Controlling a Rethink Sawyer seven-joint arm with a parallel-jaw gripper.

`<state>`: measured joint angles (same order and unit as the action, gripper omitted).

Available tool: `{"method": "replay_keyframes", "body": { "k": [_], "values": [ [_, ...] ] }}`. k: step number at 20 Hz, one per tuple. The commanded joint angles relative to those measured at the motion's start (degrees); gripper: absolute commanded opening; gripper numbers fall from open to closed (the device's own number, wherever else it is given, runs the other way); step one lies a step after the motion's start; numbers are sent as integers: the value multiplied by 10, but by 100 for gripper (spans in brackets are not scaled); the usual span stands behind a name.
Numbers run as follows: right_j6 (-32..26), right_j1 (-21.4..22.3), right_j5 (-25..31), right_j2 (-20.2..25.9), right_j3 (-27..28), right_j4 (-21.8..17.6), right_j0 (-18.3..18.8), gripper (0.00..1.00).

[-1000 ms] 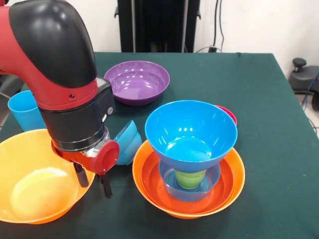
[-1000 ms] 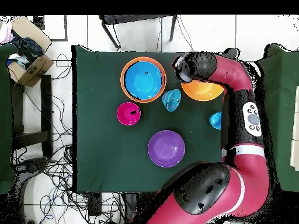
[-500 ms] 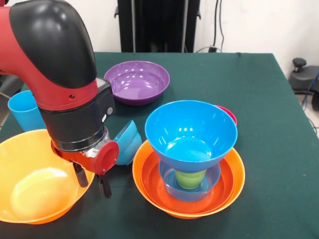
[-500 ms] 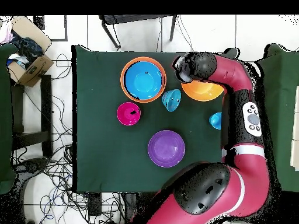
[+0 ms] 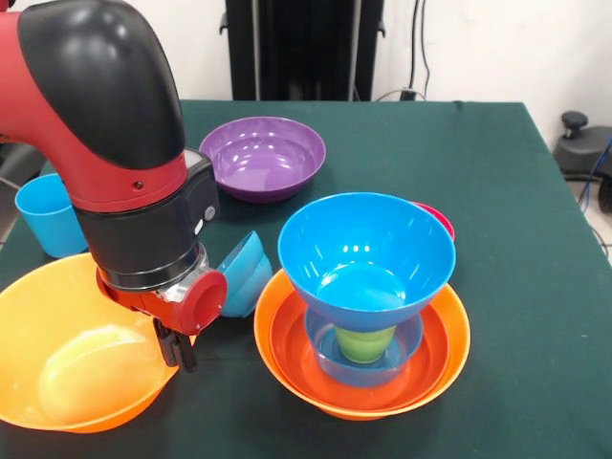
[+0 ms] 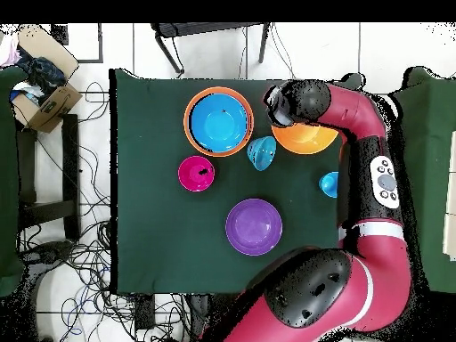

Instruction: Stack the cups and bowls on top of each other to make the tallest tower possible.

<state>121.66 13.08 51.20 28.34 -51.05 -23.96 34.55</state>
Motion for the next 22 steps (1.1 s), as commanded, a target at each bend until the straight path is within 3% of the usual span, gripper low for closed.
{"method": "replay_keyframes", "body": {
  "k": [1,9,16,22],
  "values": [
    [-137,13,17,-20,-29,-49,-14,0],
    [-135,12,35,-15,-16,-41,-12,0],
    [-141,69,58,-7,-33,-25,-10,0],
    [-153,94,91,-4,-29,-20,-9,0]
  ]
}}
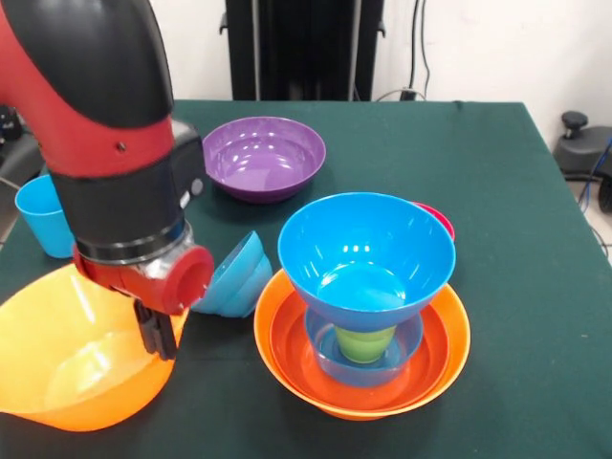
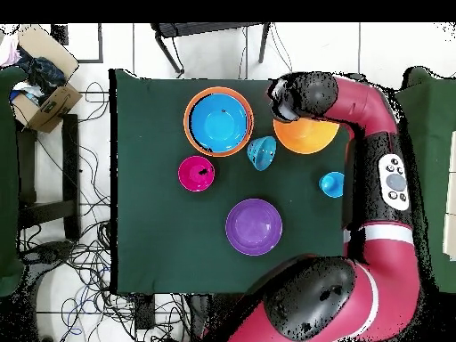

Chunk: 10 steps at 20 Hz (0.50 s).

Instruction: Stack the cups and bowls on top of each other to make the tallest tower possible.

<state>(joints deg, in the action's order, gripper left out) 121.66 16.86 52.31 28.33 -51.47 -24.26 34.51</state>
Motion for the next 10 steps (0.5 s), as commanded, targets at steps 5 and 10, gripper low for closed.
{"method": "replay_keyframes", "body": {
  "k": [5,10],
  "values": [
    [-161,77,120,-3,-12,-17,-11,0],
    [-160,82,122,0,-15,-22,-8,0]
  ]
}}
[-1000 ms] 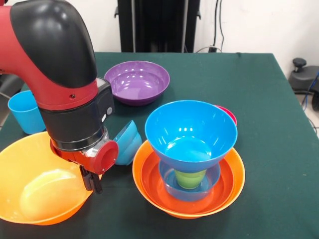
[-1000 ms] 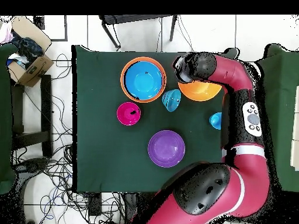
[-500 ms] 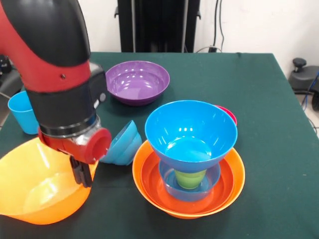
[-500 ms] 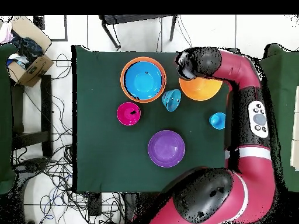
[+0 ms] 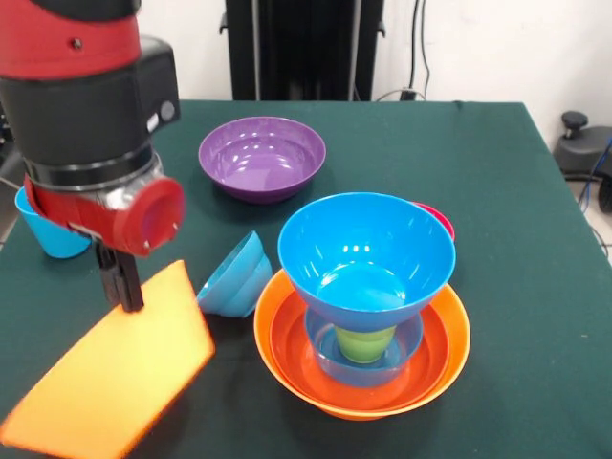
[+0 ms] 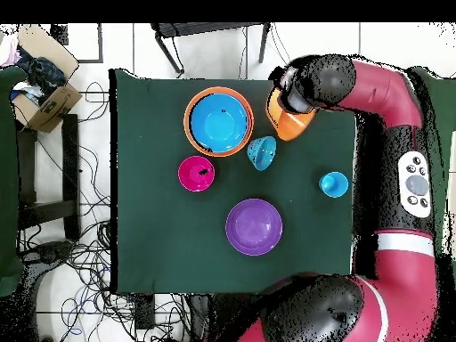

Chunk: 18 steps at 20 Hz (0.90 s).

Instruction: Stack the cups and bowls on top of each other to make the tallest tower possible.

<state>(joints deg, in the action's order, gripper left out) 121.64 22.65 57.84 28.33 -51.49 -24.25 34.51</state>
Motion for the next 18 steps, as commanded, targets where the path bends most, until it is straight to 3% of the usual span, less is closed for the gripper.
{"method": "replay_keyframes", "body": {
  "k": [1,18],
  "values": [
    [-159,22,63,1,-17,-23,-8,0],
    [-140,9,53,-9,-18,-34,-12,0]
  ]
}}
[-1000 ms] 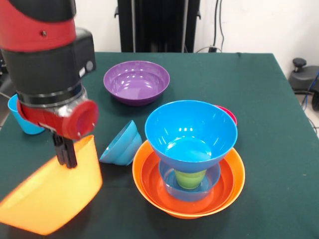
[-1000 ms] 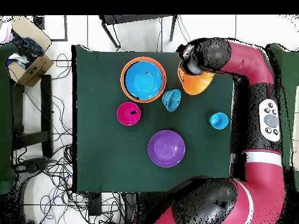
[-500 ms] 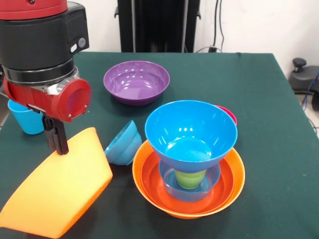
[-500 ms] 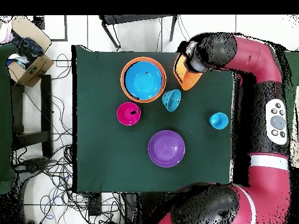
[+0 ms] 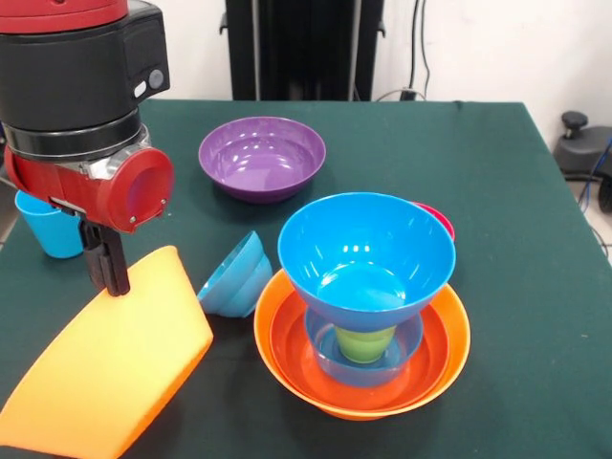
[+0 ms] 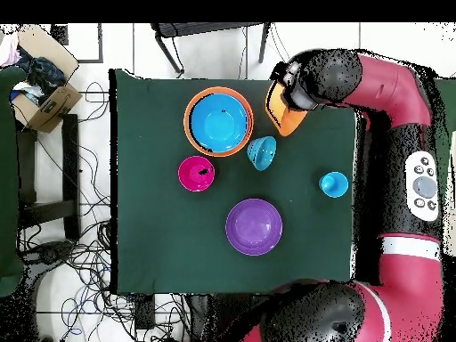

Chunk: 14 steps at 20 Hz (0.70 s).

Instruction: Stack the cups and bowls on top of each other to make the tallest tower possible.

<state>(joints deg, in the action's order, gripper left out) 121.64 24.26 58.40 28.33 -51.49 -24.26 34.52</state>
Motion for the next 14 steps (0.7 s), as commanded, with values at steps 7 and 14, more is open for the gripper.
{"method": "replay_keyframes", "body": {
  "k": [7,14],
  "values": [
    [-155,30,95,-29,-27,-43,-12,0],
    [-181,56,129,-37,-14,-58,-8,0]
  ]
}}
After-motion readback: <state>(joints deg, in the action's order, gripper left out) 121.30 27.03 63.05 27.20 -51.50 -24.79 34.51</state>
